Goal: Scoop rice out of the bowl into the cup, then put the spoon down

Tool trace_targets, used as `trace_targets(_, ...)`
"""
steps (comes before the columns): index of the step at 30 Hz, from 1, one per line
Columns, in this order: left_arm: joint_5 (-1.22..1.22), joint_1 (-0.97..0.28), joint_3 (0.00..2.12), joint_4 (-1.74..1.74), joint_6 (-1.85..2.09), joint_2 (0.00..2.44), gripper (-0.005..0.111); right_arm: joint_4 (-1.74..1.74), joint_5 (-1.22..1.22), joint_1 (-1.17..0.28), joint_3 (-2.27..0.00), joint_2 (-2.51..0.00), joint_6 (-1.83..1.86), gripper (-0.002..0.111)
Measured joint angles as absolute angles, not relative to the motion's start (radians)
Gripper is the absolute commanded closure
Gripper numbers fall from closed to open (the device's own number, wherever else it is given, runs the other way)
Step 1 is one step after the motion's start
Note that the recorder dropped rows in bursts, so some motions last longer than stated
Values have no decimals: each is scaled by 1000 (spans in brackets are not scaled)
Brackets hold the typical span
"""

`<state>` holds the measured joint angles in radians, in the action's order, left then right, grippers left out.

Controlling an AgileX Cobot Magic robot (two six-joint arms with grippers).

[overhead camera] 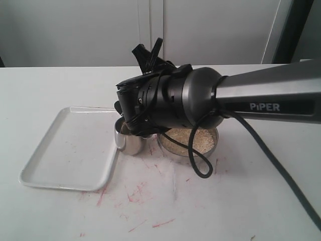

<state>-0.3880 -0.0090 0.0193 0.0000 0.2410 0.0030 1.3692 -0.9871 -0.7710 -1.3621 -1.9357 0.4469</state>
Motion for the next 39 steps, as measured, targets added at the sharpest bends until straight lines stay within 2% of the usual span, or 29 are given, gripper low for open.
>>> trace_targets(9,-388,-9,19,0,241,3,92,1385,-1052,-775,-1362,-1936,447,108)
trace_targets(39,-388,-9,19,0,241,3,92,1359,-1030,-789,-1350,-1944,403,108)
